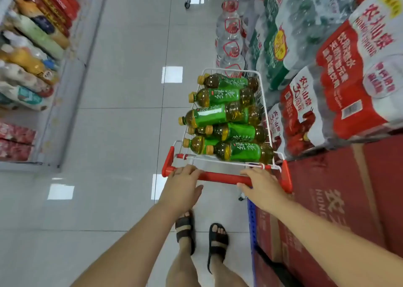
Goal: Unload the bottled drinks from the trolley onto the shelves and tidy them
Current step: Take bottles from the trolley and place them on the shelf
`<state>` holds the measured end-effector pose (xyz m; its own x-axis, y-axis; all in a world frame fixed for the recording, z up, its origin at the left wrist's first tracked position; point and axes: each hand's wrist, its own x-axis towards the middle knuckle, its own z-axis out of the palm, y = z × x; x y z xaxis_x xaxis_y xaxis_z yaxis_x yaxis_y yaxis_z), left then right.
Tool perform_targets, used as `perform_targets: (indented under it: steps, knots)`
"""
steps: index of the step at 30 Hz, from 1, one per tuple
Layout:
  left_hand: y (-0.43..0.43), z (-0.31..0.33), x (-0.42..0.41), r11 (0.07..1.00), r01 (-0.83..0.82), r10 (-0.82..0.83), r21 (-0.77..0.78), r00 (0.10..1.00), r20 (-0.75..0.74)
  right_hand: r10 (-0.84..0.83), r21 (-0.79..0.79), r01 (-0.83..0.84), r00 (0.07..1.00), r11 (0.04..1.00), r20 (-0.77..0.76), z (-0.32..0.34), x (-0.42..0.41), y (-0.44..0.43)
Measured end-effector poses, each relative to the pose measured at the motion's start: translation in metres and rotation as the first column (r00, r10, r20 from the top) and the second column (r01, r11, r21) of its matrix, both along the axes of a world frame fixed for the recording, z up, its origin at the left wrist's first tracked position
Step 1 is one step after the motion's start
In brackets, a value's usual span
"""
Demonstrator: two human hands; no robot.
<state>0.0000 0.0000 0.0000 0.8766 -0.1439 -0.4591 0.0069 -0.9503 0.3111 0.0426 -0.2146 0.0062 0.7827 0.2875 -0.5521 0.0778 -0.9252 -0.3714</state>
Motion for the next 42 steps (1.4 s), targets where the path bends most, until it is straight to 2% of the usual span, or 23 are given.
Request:
perform_targets:
  steps: [3,7,10,13,17,21,25,30,37,39,42]
  knots:
    - [0.004,-0.017,0.009,1.000,0.019,-0.019,0.014,0.998,0.052,-0.043,0.036,0.041,0.998,0.999,0.042,-0.021,-0.005,-0.001]
    - [0.018,-0.035,0.019,0.987,0.124,-0.126,0.098,0.992,0.016,-0.060,0.016,0.059,0.988,0.998,0.142,-0.043,-0.015,0.004]
    - [0.024,-0.041,0.020,0.977,0.162,-0.173,0.137,0.982,0.073,-0.120,0.060,0.108,0.959,0.992,0.256,-0.054,-0.018,0.004]
    - [0.025,-0.047,0.015,0.979,0.155,-0.171,0.132,0.978,0.118,-0.104,0.066,0.087,0.939,0.994,0.328,-0.062,-0.023,0.004]
    - [0.023,-0.052,0.001,0.989,0.102,-0.116,0.103,0.984,0.135,-0.071,0.064,0.052,0.942,0.997,0.327,-0.062,-0.029,0.003]
    - [0.030,-0.051,-0.042,0.994,0.071,-0.082,0.088,0.988,0.131,-0.020,0.046,0.008,0.967,0.999,0.256,-0.057,-0.055,0.010]
    - [0.051,-0.049,-0.102,0.999,0.024,-0.030,0.044,0.988,0.152,0.045,0.066,-0.063,0.968,0.996,0.249,-0.059,-0.104,0.027]
    - [0.082,-0.050,-0.182,0.980,-0.145,0.173,-0.133,0.958,0.230,0.151,0.089,-0.178,0.958,0.980,0.245,-0.061,-0.160,0.052]
    - [0.112,-0.050,-0.253,0.955,-0.270,0.294,-0.121,0.915,0.275,0.311,0.088,-0.340,0.920,0.936,0.239,-0.058,-0.186,0.097]
    - [0.122,-0.052,-0.262,0.953,-0.284,0.302,-0.101,0.901,0.312,0.387,0.045,-0.412,0.885,0.910,0.258,-0.057,-0.183,0.111]
    - [0.140,-0.053,-0.267,0.941,-0.326,0.337,-0.089,0.880,0.334,0.572,-0.094,-0.572,0.770,0.815,0.281,-0.056,-0.162,0.137]
